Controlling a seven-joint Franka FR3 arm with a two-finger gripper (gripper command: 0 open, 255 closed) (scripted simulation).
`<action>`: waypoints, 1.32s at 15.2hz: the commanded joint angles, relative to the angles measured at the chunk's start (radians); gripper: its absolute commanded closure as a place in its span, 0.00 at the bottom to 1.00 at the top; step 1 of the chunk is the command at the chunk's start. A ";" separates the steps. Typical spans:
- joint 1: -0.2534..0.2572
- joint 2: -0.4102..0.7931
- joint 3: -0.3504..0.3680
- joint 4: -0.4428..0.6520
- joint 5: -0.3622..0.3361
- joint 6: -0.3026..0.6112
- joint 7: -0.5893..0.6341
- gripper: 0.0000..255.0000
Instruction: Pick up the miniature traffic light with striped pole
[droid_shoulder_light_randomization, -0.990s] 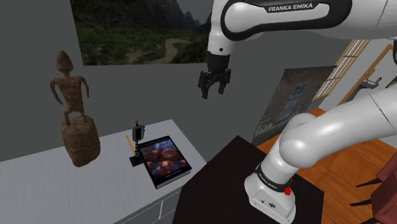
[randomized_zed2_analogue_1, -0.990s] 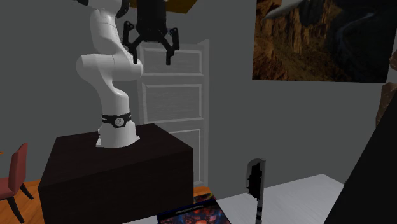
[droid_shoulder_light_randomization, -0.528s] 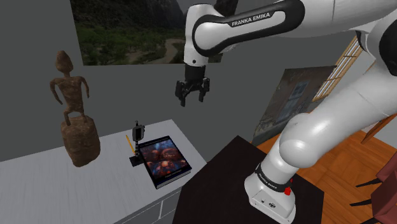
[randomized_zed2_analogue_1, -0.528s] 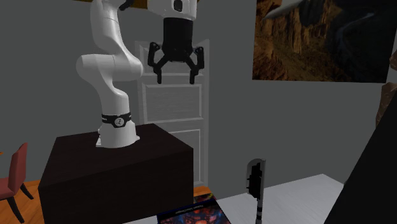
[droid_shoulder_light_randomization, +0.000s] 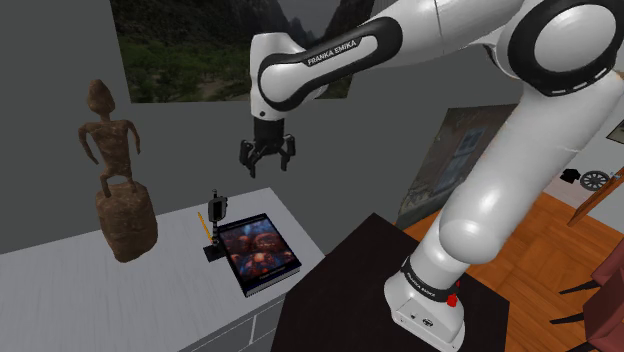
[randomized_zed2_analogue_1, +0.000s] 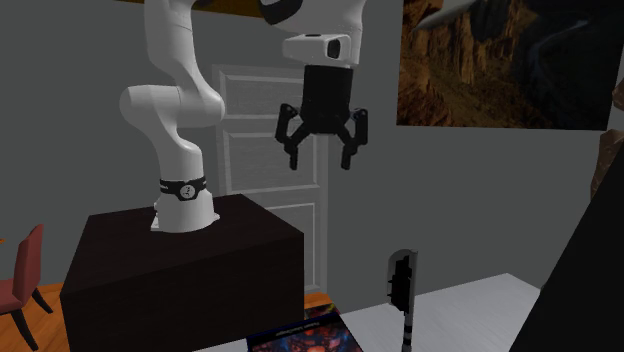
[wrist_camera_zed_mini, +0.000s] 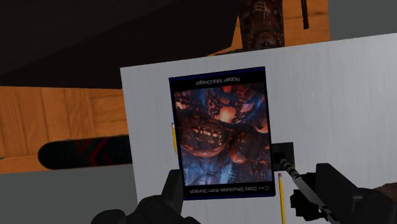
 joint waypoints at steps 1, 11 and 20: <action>0.005 0.084 0.006 0.053 -0.023 0.029 0.045 0.00; 0.076 0.490 -0.020 0.411 -0.132 0.069 0.228 0.00; 0.105 0.650 -0.043 0.528 -0.160 0.112 0.267 0.00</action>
